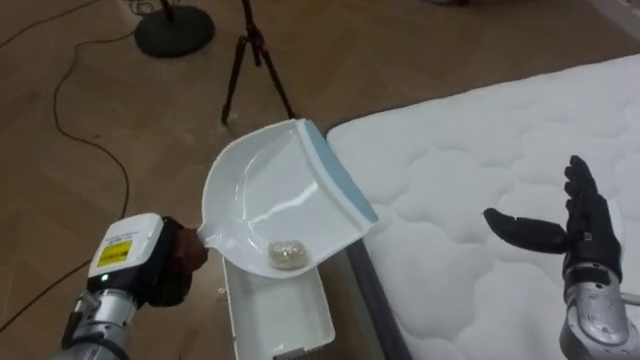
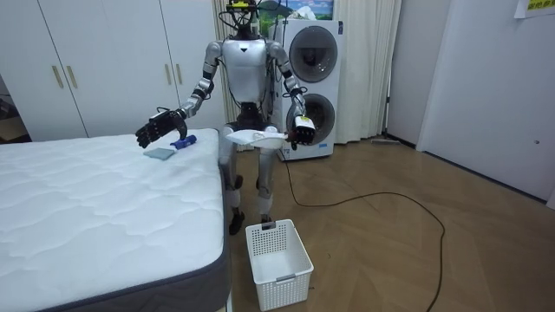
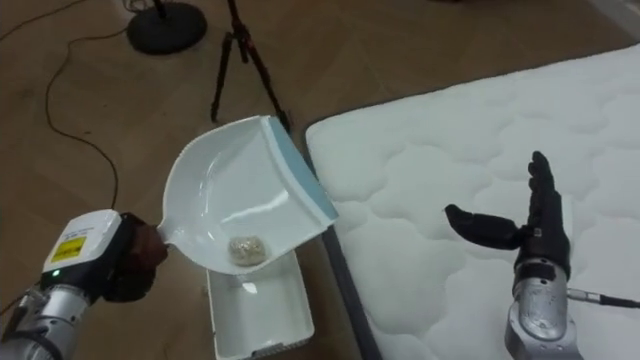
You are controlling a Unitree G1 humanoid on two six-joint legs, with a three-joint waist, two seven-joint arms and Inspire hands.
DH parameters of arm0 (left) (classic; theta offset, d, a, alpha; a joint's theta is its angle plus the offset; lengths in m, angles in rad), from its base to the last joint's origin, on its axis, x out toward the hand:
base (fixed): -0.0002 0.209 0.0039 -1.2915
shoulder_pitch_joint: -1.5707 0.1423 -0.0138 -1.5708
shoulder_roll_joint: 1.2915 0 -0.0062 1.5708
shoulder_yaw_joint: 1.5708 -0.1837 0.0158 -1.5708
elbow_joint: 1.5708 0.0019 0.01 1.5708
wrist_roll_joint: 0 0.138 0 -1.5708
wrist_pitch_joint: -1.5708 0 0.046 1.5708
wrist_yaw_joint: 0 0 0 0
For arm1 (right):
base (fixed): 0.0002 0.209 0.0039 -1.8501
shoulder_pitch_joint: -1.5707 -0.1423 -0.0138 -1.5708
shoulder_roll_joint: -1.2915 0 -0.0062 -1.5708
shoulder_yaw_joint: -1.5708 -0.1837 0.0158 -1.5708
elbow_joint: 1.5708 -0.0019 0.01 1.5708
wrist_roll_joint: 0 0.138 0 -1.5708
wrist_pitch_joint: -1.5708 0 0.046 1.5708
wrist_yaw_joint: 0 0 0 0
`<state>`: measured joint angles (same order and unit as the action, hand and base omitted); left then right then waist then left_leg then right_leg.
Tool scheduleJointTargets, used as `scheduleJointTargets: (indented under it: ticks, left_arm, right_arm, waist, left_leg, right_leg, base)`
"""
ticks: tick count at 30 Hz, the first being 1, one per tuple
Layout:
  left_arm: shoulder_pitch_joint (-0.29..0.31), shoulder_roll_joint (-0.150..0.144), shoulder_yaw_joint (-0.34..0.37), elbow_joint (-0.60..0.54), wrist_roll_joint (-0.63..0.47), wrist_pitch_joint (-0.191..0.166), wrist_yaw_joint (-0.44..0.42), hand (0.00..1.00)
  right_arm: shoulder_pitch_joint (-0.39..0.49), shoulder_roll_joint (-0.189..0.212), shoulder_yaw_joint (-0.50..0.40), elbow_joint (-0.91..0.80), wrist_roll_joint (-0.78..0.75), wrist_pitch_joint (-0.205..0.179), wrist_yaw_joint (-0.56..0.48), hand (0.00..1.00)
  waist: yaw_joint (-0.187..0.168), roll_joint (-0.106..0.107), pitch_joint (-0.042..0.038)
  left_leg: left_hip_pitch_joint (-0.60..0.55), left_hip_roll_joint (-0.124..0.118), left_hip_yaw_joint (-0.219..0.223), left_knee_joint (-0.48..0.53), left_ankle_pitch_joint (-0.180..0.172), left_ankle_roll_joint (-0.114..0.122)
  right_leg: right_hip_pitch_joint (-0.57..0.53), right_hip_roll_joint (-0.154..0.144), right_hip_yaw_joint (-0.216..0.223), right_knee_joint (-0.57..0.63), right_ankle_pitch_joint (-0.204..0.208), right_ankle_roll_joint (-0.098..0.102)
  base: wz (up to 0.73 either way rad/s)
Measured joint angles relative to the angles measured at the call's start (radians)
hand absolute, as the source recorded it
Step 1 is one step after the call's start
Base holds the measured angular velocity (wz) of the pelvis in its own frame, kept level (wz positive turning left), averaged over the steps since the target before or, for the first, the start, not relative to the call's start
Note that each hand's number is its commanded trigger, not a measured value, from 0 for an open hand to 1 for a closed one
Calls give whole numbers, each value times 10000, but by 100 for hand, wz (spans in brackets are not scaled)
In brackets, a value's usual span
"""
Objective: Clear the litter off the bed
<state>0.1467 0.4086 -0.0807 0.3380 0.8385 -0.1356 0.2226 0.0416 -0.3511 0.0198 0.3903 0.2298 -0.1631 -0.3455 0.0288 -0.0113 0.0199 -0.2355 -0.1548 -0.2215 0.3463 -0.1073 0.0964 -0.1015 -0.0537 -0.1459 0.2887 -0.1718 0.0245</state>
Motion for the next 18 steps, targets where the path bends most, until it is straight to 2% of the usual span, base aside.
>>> scheduleJointTargets:
  ticks: [1,6,10,15,18]
  left_arm:
    - [-7,0,1,0,2,9,-7,100]
    - [25,-125,-58,1,-7,66,-302,100]
    - [140,-191,-218,48,3,120,-357,100]
    - [186,-165,-219,186,-21,148,-421,100]
    - [181,-51,-215,186,-18,135,-567,100]
  right_arm:
    - [-110,15,1,0,-1,-3,3,0]
    - [-213,17,16,3,-30,-170,126,0]
    - [-76,23,19,3,-33,-173,416,0]
    - [-79,21,11,54,-23,-220,435,0]
    - [-115,21,16,262,-64,-302,423,0]
  waist:
    - [34,-83,42]
    - [-13,-203,23]
    - [-93,-168,10]
    - [-12,-46,-3]
    - [14,96,-24]
  left_leg:
    - [-22,-8,-13,22,-12,10]
    - [-172,-112,-278,177,-134,2]
    - [-119,-239,-536,210,-127,87]
    - [-129,-303,-697,261,-121,97]
    - [-181,-349,-838,312,-140,109]
  right_leg:
    - [-8,0,-18,-10,-2,4]
    - [34,-45,-333,-162,13,45]
    - [317,-119,-761,-364,36,85]
    - [324,-125,-762,-353,32,91]
    - [280,-122,-767,-268,32,91]
  base:
    - [7]
    - [16]
    - [22]
    - [10]
    - [12]
